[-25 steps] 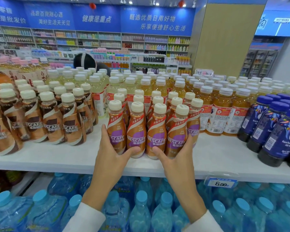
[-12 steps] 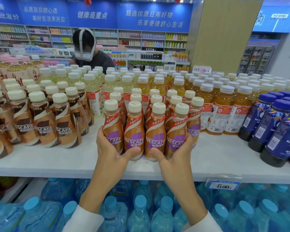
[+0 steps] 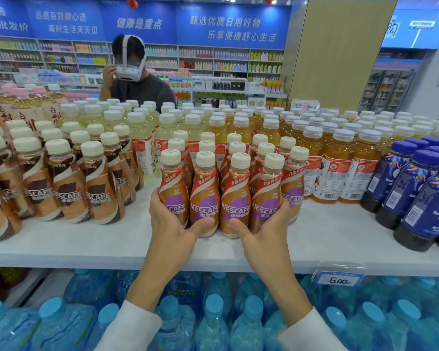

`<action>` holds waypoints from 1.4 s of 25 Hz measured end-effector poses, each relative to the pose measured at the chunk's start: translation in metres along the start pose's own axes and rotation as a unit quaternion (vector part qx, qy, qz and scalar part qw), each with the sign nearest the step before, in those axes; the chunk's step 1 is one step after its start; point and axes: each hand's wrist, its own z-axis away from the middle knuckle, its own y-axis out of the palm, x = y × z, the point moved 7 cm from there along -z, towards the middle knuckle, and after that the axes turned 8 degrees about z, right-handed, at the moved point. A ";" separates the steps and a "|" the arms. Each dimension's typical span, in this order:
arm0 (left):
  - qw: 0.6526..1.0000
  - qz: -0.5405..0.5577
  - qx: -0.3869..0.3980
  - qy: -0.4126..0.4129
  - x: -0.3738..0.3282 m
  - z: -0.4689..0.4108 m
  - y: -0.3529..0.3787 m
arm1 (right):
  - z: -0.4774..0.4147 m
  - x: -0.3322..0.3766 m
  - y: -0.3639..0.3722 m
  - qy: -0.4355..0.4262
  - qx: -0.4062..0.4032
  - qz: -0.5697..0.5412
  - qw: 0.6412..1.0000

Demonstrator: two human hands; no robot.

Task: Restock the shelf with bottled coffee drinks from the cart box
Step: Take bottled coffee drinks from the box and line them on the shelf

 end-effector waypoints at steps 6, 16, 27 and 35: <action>1.000 -0.012 -0.007 -0.001 0.004 -0.004 0.001 | -0.002 0.001 0.002 0.010 -0.001 0.017 1.000; 1.000 -0.011 -0.011 -0.002 0.000 -0.002 -0.002 | 0.003 0.013 -0.011 0.005 0.012 0.016 1.000; 0.999 0.029 -0.017 -0.015 -0.012 0.006 -0.006 | -0.041 -0.009 -0.084 0.032 0.015 0.088 0.995; 0.999 0.010 -0.029 -0.021 -0.011 0.006 -0.006 | -0.058 -0.016 -0.076 0.014 0.028 0.072 0.997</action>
